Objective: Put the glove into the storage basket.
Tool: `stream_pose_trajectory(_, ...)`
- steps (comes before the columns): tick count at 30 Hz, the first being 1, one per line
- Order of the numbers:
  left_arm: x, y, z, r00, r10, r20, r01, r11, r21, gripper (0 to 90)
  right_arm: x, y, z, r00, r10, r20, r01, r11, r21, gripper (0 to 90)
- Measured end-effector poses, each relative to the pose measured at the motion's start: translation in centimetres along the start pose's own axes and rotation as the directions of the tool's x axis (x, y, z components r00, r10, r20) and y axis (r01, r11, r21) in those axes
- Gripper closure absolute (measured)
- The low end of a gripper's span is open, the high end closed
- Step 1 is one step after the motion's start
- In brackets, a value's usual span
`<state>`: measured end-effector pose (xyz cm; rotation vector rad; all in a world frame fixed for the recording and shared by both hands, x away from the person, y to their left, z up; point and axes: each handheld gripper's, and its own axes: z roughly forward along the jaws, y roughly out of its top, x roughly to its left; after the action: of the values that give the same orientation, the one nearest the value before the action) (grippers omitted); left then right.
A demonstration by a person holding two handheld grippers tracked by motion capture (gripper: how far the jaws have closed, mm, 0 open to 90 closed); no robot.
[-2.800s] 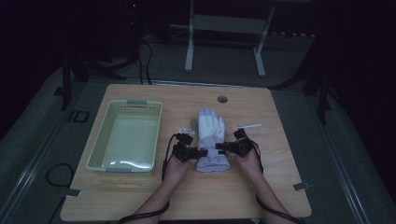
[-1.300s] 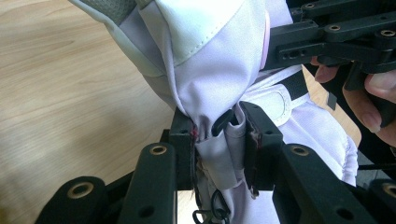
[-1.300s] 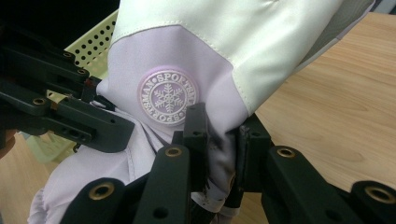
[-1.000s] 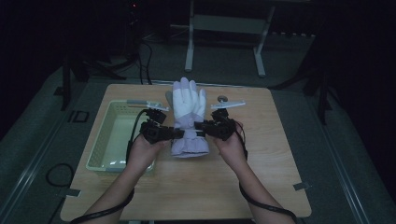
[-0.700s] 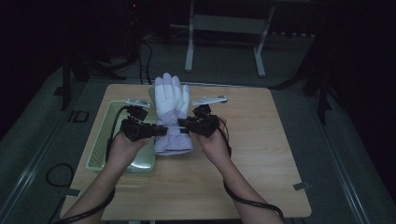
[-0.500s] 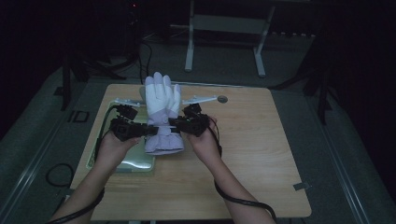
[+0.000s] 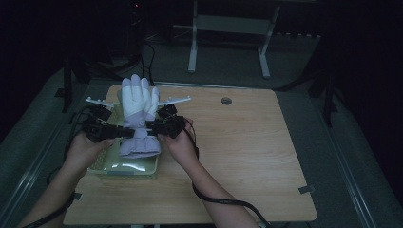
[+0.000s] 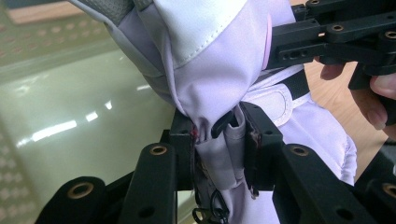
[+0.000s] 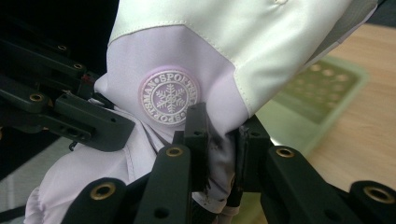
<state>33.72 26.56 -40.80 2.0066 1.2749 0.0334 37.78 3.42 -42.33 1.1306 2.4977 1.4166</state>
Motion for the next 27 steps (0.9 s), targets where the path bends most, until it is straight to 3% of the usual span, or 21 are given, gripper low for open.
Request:
stream_pose_trajectory(6,1.9,-0.8,0.1,0.9998,-0.018,0.000,0.018,0.9991,0.039,69.5,0.6,-0.5,2.2,0.9994,0.028,-0.018,-0.028,0.999,0.017,77.6)
stream_pose_trajectory(14,4.2,-3.8,3.3,0.9930,-0.109,0.044,0.106,0.9916,0.073,69.4,0.2,-2.6,5.2,0.9992,0.039,0.012,-0.041,0.992,0.119,77.6)
stream_pose_trajectory(21,5.8,-5.4,5.1,0.9805,-0.187,0.061,0.179,0.9773,0.112,69.0,0.3,-3.6,7.2,0.9987,0.007,0.050,-0.017,0.977,0.212,77.5)
stream_pose_trajectory(27,6.1,-5.8,6.0,0.9803,-0.197,0.015,0.192,0.9688,0.157,68.7,0.5,-4.0,8.7,0.9969,-0.038,0.068,0.017,0.957,0.290,77.2)
